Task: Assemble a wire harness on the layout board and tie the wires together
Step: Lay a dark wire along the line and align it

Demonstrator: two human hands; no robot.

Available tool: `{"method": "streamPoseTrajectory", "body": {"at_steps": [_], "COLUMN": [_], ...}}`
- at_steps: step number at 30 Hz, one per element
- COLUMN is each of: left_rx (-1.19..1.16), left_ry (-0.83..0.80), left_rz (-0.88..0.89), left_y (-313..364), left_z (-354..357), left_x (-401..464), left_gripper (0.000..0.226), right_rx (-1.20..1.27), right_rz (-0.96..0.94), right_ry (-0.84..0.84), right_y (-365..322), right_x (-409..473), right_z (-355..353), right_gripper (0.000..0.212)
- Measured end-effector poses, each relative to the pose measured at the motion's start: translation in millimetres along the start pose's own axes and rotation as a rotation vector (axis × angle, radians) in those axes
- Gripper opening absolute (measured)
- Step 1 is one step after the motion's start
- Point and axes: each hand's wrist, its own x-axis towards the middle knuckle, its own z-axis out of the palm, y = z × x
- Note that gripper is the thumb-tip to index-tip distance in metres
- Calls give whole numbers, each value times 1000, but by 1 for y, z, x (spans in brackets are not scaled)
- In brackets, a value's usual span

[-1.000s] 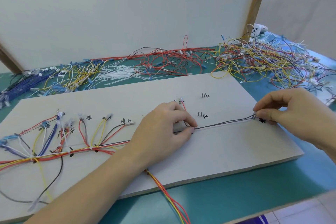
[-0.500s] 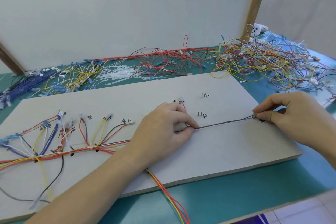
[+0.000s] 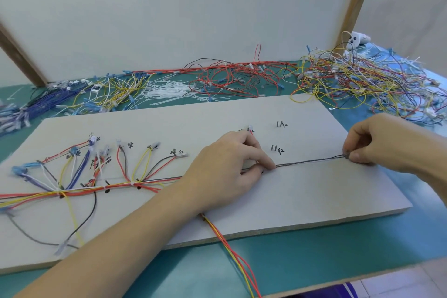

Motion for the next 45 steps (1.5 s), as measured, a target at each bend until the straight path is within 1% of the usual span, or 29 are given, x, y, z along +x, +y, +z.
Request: {"method": "streamPoseTrajectory", "body": {"at_steps": [3, 5, 6, 7, 8, 9, 10, 11, 12, 13, 14, 16, 19, 23, 26, 29, 33, 34, 36, 38, 41, 42, 43, 45], "left_rx": [-57, -119, -180, -260, -341, -411, -470, -524, -581, -639, -695, -781, -816, -806, -776, -767, -757, -754, -751, -755, -778, -782, -781, -787], "left_ry": [-48, -76, -71, -56, -37, -16, 4, 28, 58, 93, 128, 178, 207, 196, 153, 124, 100, 92, 67, 36, 1, -13, -29, -47], "left_rz": [-24, -40, -58, -84, -112, -139, -165, -191, -224, -262, -294, -318, -325, -359, -391, -389, -367, -363, -362, -360, -358, -356, -351, -345], "left_y": [-2, -3, -3, -3, -3, -4, -5, -5, -6, -7, -8, -11, -14, -12, -11, -11, -11, -12, -12, -14, -17, -17, -17, -16], "left_z": [-6, -8, -9, -11, -13, -16, -18, -21, -24, -26, -28, -31, -35, -32, -29, -29, -28, -28, -28, -28, -30, -32, -33, -35], "left_x": [2, 3, 4, 5, 5, 6, 7, 8, 8, 8, 8, 6, 5, 6, 6, 5, 4, 4, 5, 5, 5, 5, 6, 6], "left_gripper": [26, 28, 28, 29, 29, 30, 30, 30, 31, 30, 29, 29, 32, 33, 32, 33, 31, 30, 30, 30, 20, 18, 18, 19], "right_rx": [-15, -46, -111, -165, -151, -69, 38, 129, 184, 199, 187, 154, 138, 151, 179, 173, 165, 199, 346, 555, 888, 997, 1090, 1269], "right_rz": [-12, 1, -3, -33, -114, -235, -361, -456, -510, -532, -552, -565, -533, -487, -457, -442, -448, -444, -405, -337, -198, -161, -137, -111], "right_ry": [45, 112, 173, 255, 336, 374, 332, 228, 95, -25, -92, -88, -49, -31, -115, -184, -228, -248, -342, -451, -629, -666, -683, -718], "right_y": [1, 0, -3, -8, -15, -29, -48, -66, -82, -96, -108, -124, -136, -142, -143, -145, -143, -142, -139, -133, -119, -114, -109, -98], "right_x": [-5, -16, -26, -39, -56, -76, -96, -113, -124, -129, -131, -130, -126, -125, -120, -115, -107, -105, -102, -99, -95, -92, -89, -84], "right_z": [5, 11, 17, 25, 34, 45, 55, 63, 71, 79, 87, 98, 104, 107, 103, 98, 94, 93, 90, 85, 73, 69, 67, 64], "right_gripper": [26, 21, 24, 32, 37, 35, 29, 24, 23, 27, 30, 33, 30, 17, 10, 9, 21, 23, 18, 12, 16, 14, 16, 31]}}
